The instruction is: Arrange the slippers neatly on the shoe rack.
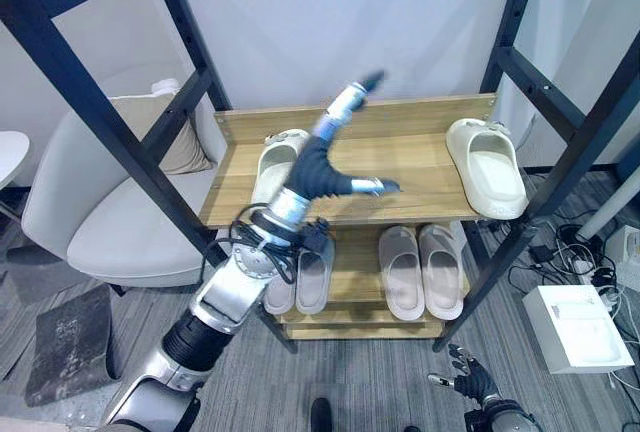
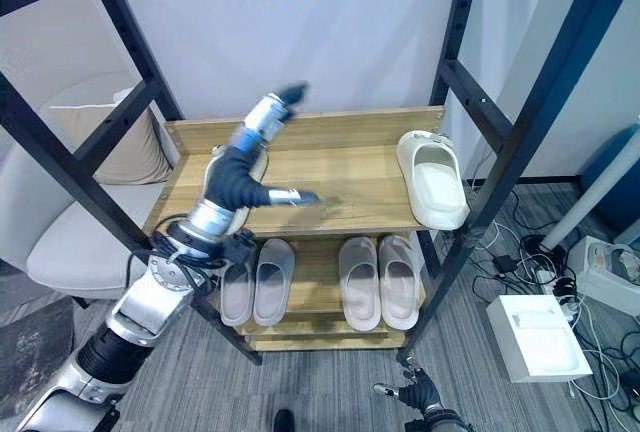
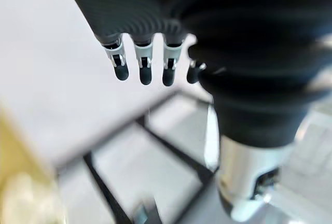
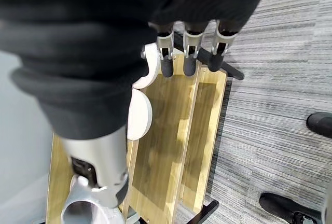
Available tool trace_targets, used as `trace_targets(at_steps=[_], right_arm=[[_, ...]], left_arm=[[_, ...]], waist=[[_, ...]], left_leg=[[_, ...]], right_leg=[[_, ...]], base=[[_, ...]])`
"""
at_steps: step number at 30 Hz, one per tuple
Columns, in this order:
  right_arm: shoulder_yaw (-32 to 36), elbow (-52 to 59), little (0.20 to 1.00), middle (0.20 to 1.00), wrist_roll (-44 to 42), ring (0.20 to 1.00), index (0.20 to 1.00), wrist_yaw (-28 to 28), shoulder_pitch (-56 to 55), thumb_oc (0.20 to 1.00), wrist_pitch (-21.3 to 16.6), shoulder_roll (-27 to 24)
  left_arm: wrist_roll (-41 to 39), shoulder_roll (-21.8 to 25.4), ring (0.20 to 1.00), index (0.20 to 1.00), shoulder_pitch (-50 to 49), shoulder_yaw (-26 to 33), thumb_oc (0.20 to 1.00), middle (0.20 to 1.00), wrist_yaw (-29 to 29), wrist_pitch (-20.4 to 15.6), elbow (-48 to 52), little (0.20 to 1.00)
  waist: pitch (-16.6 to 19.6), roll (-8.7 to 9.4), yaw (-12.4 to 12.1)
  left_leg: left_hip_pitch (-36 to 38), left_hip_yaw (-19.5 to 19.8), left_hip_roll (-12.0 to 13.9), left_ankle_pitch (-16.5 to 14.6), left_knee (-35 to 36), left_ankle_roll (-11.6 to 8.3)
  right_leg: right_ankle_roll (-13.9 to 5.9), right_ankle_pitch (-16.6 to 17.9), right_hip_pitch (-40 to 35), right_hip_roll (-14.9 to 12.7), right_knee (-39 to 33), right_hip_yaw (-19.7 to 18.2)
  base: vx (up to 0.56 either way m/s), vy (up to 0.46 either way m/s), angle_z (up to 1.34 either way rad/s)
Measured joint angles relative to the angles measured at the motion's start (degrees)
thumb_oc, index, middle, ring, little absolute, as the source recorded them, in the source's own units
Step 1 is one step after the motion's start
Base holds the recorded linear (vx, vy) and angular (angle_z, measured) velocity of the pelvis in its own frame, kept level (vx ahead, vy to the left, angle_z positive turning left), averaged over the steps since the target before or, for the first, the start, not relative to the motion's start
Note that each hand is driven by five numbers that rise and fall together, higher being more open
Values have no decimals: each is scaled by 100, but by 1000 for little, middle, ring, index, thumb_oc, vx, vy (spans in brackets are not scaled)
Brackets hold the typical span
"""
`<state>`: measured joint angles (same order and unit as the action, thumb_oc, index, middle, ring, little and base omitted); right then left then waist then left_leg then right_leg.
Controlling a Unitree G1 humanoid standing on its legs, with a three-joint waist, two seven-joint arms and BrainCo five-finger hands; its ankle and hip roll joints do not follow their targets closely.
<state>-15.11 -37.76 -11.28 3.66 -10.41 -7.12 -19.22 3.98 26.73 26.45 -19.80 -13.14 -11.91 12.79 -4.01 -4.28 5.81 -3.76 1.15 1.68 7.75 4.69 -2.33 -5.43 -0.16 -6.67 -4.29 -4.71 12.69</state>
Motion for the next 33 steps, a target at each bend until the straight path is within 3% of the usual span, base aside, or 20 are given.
trace_targets(at_steps=[3, 8, 13, 15, 17, 23, 33], right_arm=[[17, 7, 1000, 1000, 0, 1000, 1000, 1, -28, 1000, -2, -2], [30, 109, 1000, 1000, 0, 1000, 1000, -10, -180, 1000, -1, -23], [28, 232, 1000, 1000, 0, 1000, 1000, -22, -149, 1000, -14, -43], [24, 233, 1000, 1000, -2, 1000, 1000, -28, -165, 1000, -14, -66], [-1, 294, 1000, 1000, -11, 1000, 1000, -62, -116, 1000, -16, -138], [5, 459, 1000, 1000, -15, 1000, 1000, -130, -98, 1000, -27, -239], [62, 574, 1000, 1000, -13, 1000, 1000, -143, -280, 1000, -28, -306]], left_arm=[[748, 423, 1000, 1000, 161, 67, 1000, 1000, -374, 107, -276, 1000], [1789, 562, 1000, 1000, 440, 201, 1000, 1000, -884, 279, -600, 1000], [2702, 567, 1000, 1000, 888, 110, 1000, 1000, -1180, 852, -1669, 1000], [2945, 601, 1000, 1000, 999, -27, 1000, 1000, -1219, 999, -1794, 1000], [3613, 1040, 1000, 1000, 1512, -645, 1000, 1000, -1297, 1258, -2611, 1000], [4229, 1264, 1000, 1000, 1744, -748, 1000, 1000, -1242, 1575, -3272, 1000], [4272, 1708, 1000, 1000, 1705, -686, 1000, 1000, -1149, 1809, -3552, 1000]], waist=[[0, -3, 9], [2, -13, 9], [8, -58, 127], [8, -58, 140], [14, -79, 157], [4, -99, 332], [-78, 3, 337]], left_leg=[[1, -11, 1, 0, 24, 0], [9, -21, -1, -1, 22, 1], [8, -48, 9, -4, 27, -2], [-3, -78, 16, -5, 28, -3], [1, -200, 41, -7, 26, -2], [-15, -343, 71, -9, 29, 5], [-84, -361, 88, -8, 22, 6]], right_leg=[[0, 1, 1, -4, -8, -15], [0, -1, 9, -8, -28, -23], [6, 5, 34, -7, -28, -48], [15, 11, 64, -7, -30, -81], [22, 43, 130, -7, -31, -207], [32, 63, 220, -2, -30, -345], [60, 83, 297, 13, -30, -364]], base=[[26, -1, -3], [14, 0, 0], [18, 5, -4], [26, 9, -12], [12, 5, -30], [15, 5, -15], [12, -1, -1]])
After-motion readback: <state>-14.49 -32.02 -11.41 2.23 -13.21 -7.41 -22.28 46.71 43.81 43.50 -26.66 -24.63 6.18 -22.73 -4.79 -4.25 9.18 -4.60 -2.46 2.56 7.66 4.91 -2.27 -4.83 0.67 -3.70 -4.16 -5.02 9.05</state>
